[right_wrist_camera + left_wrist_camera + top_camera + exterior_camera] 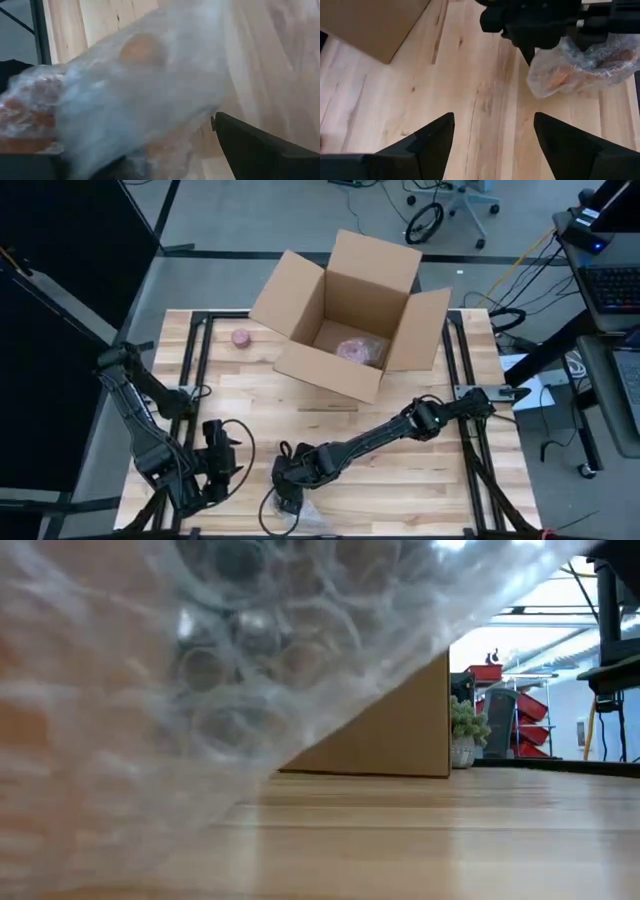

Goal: Wrap mug
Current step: Put the wrapped yellow cup into the box

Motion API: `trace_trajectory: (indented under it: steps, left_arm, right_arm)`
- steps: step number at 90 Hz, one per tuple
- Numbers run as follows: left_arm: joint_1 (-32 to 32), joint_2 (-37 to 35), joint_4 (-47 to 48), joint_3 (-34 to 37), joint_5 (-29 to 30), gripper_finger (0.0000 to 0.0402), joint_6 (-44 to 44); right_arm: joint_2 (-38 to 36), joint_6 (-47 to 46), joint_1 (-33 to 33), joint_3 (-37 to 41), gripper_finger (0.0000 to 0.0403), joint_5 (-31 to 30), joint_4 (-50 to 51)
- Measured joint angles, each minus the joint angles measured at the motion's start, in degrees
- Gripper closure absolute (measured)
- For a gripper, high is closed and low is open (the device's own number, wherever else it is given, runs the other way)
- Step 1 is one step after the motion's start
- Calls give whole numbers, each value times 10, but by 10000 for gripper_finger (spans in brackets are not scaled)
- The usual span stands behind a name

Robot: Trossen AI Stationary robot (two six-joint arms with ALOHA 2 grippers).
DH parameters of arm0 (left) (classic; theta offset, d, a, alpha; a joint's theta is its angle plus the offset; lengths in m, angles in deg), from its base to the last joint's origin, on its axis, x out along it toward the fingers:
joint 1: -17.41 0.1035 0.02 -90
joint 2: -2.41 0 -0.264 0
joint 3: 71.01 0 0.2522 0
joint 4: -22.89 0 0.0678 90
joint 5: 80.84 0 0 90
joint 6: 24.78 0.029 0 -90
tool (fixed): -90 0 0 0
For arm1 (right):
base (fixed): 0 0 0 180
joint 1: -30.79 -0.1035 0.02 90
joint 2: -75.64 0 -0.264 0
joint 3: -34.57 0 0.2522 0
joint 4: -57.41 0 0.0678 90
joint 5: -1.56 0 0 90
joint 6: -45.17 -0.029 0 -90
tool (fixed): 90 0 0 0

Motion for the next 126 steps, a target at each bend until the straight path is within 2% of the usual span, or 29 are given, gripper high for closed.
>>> trace_trajectory:
  steps: [14, 63, 97, 108, 126]
  left_arm:
    - [0, 0, 0, 0, 0, 139, -1]
    - [0, 0, 0, 0, 0, 139, 11]
    - [0, 0, 0, 0, 0, 139, 11]
    - [0, 0, 0, 0, 0, 139, 11]
    - [0, 0, 0, 0, 0, 139, 11]
  right_arm:
    - [14, -14, 0, 0, 161, 12, -6]
    - [14, -56, -5, 0, 265, 11, -18]
    - [15, -17, -8, 0, 312, 8, -33]
    - [15, -15, -8, 0, 339, 6, -33]
    - [12, -8, -11, 1, 341, 7, -42]
